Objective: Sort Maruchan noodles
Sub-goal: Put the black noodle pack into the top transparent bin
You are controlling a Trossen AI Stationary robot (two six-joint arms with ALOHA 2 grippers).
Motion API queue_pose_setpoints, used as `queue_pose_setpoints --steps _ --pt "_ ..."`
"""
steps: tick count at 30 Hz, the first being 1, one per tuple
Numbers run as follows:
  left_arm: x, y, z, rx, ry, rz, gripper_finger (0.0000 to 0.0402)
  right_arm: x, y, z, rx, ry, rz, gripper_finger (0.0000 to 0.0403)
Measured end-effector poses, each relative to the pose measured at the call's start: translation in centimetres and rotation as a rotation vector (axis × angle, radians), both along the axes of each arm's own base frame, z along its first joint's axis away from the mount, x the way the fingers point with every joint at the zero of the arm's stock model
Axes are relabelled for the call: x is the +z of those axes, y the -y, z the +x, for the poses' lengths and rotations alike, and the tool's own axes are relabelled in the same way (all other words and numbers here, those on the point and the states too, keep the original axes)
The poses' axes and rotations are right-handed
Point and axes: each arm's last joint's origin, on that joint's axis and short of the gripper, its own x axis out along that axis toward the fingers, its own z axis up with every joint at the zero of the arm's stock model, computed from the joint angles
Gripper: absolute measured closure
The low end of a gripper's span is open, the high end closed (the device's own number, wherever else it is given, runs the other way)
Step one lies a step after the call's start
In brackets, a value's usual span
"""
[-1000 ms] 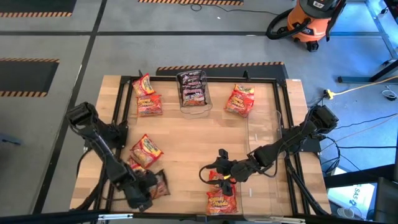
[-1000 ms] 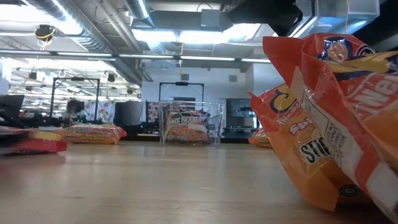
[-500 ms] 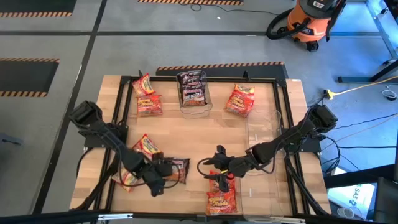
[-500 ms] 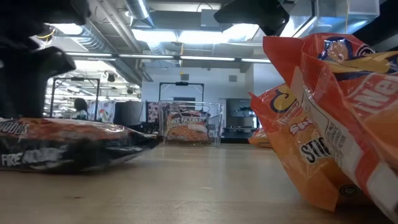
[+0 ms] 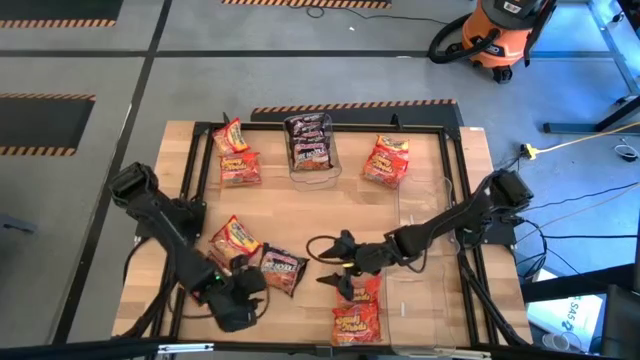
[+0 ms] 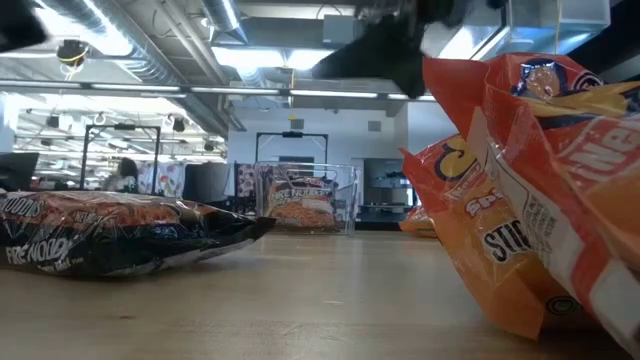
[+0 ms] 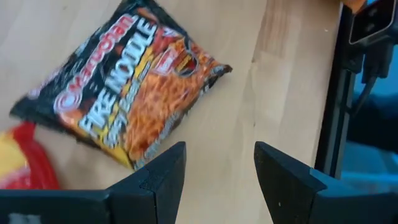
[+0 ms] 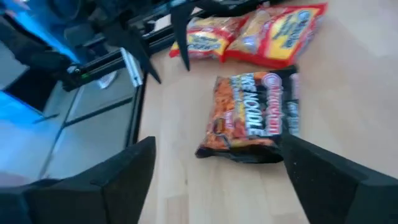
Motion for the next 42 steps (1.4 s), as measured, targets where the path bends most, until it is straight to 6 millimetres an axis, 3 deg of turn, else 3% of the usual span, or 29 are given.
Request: queue_pose_setpoints --steps 4,9,17,24,30,37,42 --pt "-0.8 1.1 -1.5 0.059 0.081 -0.028 0.0216 -1.4 0.8 1.4 0.010 0.011 0.068 0.0055" --pt "-1.6 2.0 -2.4 0.070 0.204 -0.071 0.0216 -2.5 1.9 3.3 0.001 -0.012 0.097 0.0062" --pt "-3.6 0.5 -2.3 0.174 0.360 0.006 0.0216 -4.5 5.4 7.0 -0.071 -0.070 0.115 0.0071" --pt "-6.8 -0.8 -1.7 0.202 0.326 0.005 0.0216 -7.6 7.4 8.8 -0.101 -0.149 0.160 0.0072" --pt "-9.3 -0.4 -1.1 0.189 0.280 0.012 0.0216 -9.9 7.6 9.6 -0.069 -0.213 0.251 0.0072" --pt "-10.2 -0.1 -0.8 0.196 0.291 0.025 0.0216 -10.0 7.2 10.0 0.010 -0.216 0.318 0.0072" --pt "-10.5 -0.2 -0.9 0.185 0.262 0.012 0.0216 -9.3 8.1 10.3 0.050 -0.188 0.381 0.0072"
